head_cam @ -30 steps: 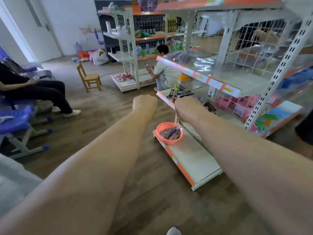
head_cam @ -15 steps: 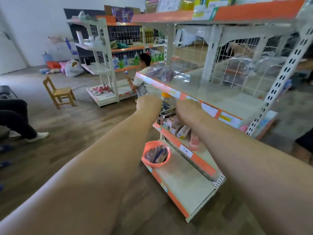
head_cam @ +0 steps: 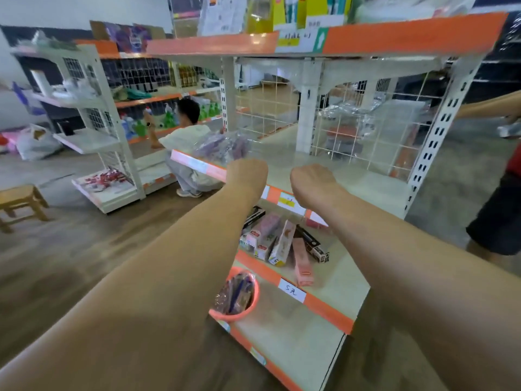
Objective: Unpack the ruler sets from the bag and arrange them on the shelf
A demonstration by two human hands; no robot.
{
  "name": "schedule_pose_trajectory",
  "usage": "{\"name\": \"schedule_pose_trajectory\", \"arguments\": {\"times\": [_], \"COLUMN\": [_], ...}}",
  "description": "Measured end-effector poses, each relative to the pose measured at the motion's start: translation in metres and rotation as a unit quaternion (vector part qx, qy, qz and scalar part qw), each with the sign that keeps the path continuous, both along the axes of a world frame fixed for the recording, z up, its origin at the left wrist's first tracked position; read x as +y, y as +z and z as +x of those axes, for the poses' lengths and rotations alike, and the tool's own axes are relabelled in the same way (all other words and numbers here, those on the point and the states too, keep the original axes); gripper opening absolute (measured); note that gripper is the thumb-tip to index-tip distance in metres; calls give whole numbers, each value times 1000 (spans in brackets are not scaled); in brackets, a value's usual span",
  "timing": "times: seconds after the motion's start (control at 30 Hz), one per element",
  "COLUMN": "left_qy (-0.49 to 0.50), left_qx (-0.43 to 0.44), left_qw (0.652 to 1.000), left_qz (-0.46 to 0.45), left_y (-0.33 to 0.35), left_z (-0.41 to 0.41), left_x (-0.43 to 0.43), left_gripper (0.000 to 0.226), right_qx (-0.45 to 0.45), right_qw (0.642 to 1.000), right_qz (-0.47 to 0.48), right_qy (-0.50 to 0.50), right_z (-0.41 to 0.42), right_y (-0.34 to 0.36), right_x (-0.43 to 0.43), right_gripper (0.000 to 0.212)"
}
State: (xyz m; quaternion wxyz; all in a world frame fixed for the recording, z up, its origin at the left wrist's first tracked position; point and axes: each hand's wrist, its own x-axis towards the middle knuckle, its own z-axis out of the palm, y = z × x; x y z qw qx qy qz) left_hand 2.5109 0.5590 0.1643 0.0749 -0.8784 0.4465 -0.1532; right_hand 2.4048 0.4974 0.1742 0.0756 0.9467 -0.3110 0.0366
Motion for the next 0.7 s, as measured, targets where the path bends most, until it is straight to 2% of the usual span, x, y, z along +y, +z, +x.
{"name": "schedule_pose_trajectory", "arguments": {"times": [0.47,0.7], "left_qy": [-199,-278], "left_qx": [-46,-37], "left_qw": [979,960], "left_qz": [-5,-20], "left_y": [18,3], "left_z": [108,118], "left_x": [-75,-109], "left_gripper": [30,30], "right_qx": [-24,-25], "right_qw": [986,972], "right_qz": [-28,-43], "right_qy": [-163,-230], "right_z": [98,103], "right_y": [5,-4], "right_x": [-36,-47], "right_gripper": [31,30]}}
